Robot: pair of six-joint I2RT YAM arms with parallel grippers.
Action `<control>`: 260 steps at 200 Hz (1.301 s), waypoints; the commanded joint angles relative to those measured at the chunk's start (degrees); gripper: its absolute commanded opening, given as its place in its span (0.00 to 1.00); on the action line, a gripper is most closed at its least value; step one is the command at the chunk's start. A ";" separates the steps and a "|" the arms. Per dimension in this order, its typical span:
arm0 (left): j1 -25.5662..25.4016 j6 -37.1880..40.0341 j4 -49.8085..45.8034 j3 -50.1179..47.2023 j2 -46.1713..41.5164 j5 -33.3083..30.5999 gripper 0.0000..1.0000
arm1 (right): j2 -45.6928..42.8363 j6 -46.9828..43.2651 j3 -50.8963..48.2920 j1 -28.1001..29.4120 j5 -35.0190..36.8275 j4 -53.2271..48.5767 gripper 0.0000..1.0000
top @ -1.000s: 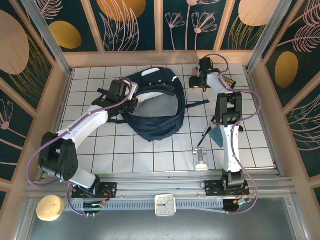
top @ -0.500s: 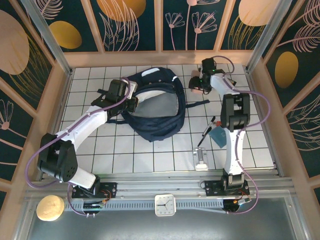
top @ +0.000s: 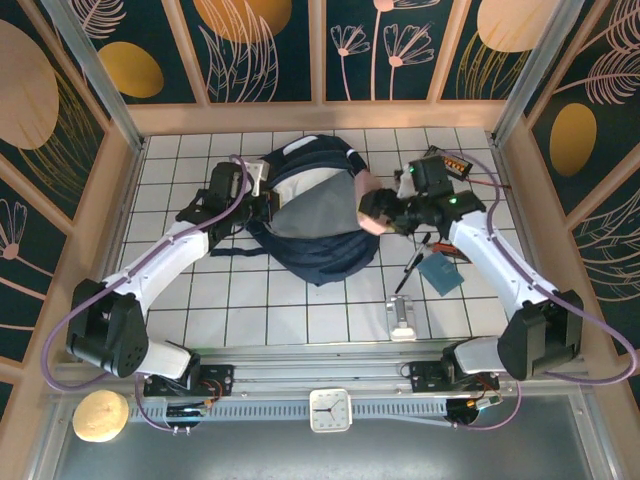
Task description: Pack books, pencil case, and school supplies into a backpack
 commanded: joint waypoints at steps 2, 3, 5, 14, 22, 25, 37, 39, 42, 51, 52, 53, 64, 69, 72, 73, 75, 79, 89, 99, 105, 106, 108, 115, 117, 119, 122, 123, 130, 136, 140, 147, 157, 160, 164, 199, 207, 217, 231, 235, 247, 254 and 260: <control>-0.40 -4.40 7.31 -1.34 -3.57 5.32 0.00 | 0.20 6.73 -1.90 3.47 -2.38 0.93 0.52; -0.44 -4.44 7.30 -1.36 -3.57 5.32 0.00 | 0.31 6.74 -1.91 3.67 -2.38 1.03 0.52; -0.48 -4.41 7.33 -1.49 -3.77 5.37 0.00 | 0.59 6.81 -1.92 3.93 -2.38 1.26 0.52; -0.49 -4.50 7.30 -2.20 -4.52 5.53 0.00 | 2.21 7.34 -1.66 5.03 -2.75 2.65 0.52; -0.56 -4.74 7.37 -2.81 -5.19 5.67 0.00 | 4.07 7.44 -0.98 5.85 -3.29 4.12 0.52; -0.57 -4.90 7.39 -3.06 -5.42 5.80 0.00 | 4.92 7.38 -0.63 6.10 -3.46 4.60 0.52; -0.79 -5.72 7.63 -3.41 -6.40 6.12 0.00 | 8.41 7.51 1.11 6.97 -3.93 6.09 0.52; -0.83 -5.87 7.65 -3.41 -6.57 6.07 0.00 | 9.05 7.51 1.49 7.06 -4.06 6.30 0.52; -0.91 -6.04 7.68 -4.49 -6.82 6.03 0.00 | 9.97 7.46 1.99 7.19 -4.31 6.66 0.52; -1.26 -6.57 7.74 -5.44 -7.65 5.75 0.00 | 12.70 7.49 3.52 7.42 -4.95 7.63 0.52; -1.27 -6.63 7.74 -5.52 -7.81 5.67 0.00 | 13.02 7.47 3.65 7.45 -4.98 7.72 0.52; -1.32 -6.70 7.74 -5.52 -7.89 5.63 0.00 | 13.27 7.50 3.81 7.46 -5.00 7.81 0.52; -1.69 -7.43 7.87 -6.35 -9.26 4.92 0.00 | 16.18 8.10 5.15 7.38 -4.97 8.62 0.52; -1.78 -7.75 8.04 -6.73 -9.88 4.61 0.00 | 17.51 8.44 5.63 7.25 -5.22 9.11 0.52; -1.80 -7.94 8.13 -6.89 -10.29 4.47 0.00 | 18.21 8.67 5.91 7.17 -5.41 9.41 0.51; -1.85 -8.02 8.16 -7.00 -10.40 4.41 0.00 | 18.41 8.76 6.03 7.14 -5.43 9.49 0.51; -1.88 -8.16 8.24 -7.05 -10.69 4.31 0.00 | 18.91 8.99 6.24 7.12 -5.45 9.65 0.51; -1.89 -8.51 8.41 -7.35 -11.17 4.16 0.00 | 19.67 9.44 6.60 7.00 -5.39 10.07 0.51; -1.98 -9.15 8.78 -7.80 -12.26 4.09 0.00 | 21.41 11.16 7.07 6.78 -5.27 12.01 0.51; -2.06 -9.56 9.05 -8.29 -13.05 4.25 0.00 | 23.05 12.92 7.83 6.59 -5.28 14.53 0.51; -2.06 -9.75 9.06 -8.42 -13.42 4.36 0.00 | 24.32 13.96 8.48 6.51 -5.11 15.92 0.51; -2.07 -9.76 9.06 -8.46 -13.42 4.36 0.00 | 24.50 14.09 8.68 6.50 -5.06 16.17 0.51; -2.07 -9.83 9.06 -8.54 -13.49 4.42 0.00 | 24.94 14.42 8.97 6.50 -4.96 16.62 0.51; -2.07 -9.94 9.06 -8.81 -13.77 4.45 0.00 | 26.69 15.49 10.09 6.56 -4.56 17.97 0.51; -2.03 -9.94 9.13 -8.82 -13.77 4.45 0.00 | 27.16 15.81 10.42 6.58 -4.51 18.41 0.51; -2.06 -9.94 9.14 -8.87 -13.80 4.45 0.00 | 27.72 16.15 10.81 6.59 -4.47 18.78 0.51; -2.07 -9.95 9.21 -8.98 -13.85 4.49 0.00 | 28.55 16.75 11.30 6.66 -4.48 19.38 0.51; -2.07 -10.03 9.23 -9.01 -13.90 4.51 0.00 | 28.81 16.94 11.50 6.67 -4.53 19.62 0.51; -2.03 -9.99 9.24 -9.07 -13.88 4.53 0.00 | 30.59 18.27 12.69 6.96 -4.82 21.28 0.51; -2.07 -9.96 9.24 -9.03 -13.78 4.53 0.00 | 31.89 19.35 13.69 7.30 -5.30 23.23 0.52; -2.09 -9.94 9.32 -9.05 -13.71 4.53 0.00 | 32.67 20.02 14.35 7.54 -5.53 24.60 0.53; -2.06 -9.94 9.48 -8.97 -13.58 4.53 0.00 | 33.87 21.00 15.46 8.17 -5.86 26.57 0.58; -2.07 -9.98 9.65 -8.77 -13.33 4.46 0.00 | 35.30 21.84 17.23 8.52 -6.83 29.11 0.63; -2.07 -10.02 9.72 -8.74 -13.26 4.43 0.00 | 35.59 22.06 17.76 8.52 -7.16 29.76 0.65; -2.07 -9.97 9.76 -8.64 -13.05 4.45 0.00 | 36.03 22.23 18.32 9.05 -7.51 30.33 0.66; -2.07 -9.86 10.16 -7.99 -11.80 4.75 0.00 | 35.55 20.96 18.90 10.32 -8.74 31.00 0.79; -2.07 -9.68 10.12 -7.96 -11.62 4.79 0.00 | 34.94 20.52 18.09 10.22 -9.11 31.02 0.80; -2.07 -9.29 10.03 -7.74 -11.50 4.67 0.00 | 34.24 20.05 17.31 10.19 -9.40 30.32 0.82; -2.06 -8.64 9.70 -7.47 -11.24 4.62 0.00 | 33.44 19.11 16.54 10.17 -9.75 29.34 0.90; -2.07 -8.54 9.56 -7.35 -11.16 4.54 0.00 | 33.24 18.86 16.27 10.19 -9.69 28.99 0.90; -2.07 -8.02 9.09 -6.91 -10.96 4.53 0.00 | 32.45 18.40 15.59 10.19 -9.67 28.26 0.91; -2.07 -7.76 8.90 -6.68 -10.88 4.62 0.00 | 31.82 18.06 15.12 10.19 -9.83 27.82 0.91; -2.07 -7.54 8.73 -6.50 -10.79 4.79 0.00 | 31.15 17.61 14.81 10.19 -9.73 27.04 0.91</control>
